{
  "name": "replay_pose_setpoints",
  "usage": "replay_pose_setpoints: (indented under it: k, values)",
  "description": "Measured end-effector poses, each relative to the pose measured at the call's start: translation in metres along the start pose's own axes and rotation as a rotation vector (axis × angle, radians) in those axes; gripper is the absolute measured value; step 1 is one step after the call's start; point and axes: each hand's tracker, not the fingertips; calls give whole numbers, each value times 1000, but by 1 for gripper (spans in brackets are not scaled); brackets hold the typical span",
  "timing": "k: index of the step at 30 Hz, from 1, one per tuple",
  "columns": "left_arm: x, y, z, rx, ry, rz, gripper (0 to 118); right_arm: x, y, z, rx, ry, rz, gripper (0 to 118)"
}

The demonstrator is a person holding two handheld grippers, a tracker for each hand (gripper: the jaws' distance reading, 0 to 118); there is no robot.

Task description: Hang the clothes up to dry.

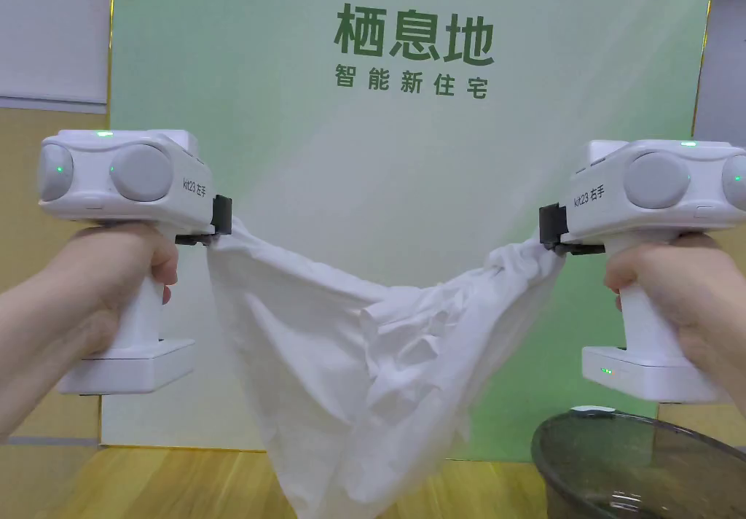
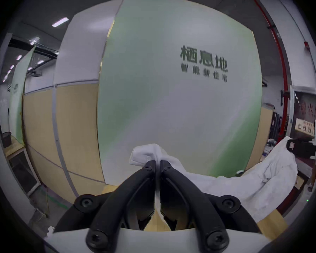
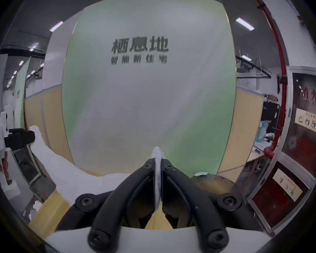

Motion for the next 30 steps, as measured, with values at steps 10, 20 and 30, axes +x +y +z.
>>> replay_pose_setpoints:
  k: [10, 20, 30]
  values:
    - [-27, 11, 14, 34, 37, 45, 1, 10, 20, 22, 41, -31, -21, 4]
    - [-30, 3, -2, 15, 36, 71, 1, 15, 17, 4, 15, -24, -2, 4]
    - [-20, 24, -67, 28, 80, 53, 1, -2, 46, -87, -22, -38, 56, 4]
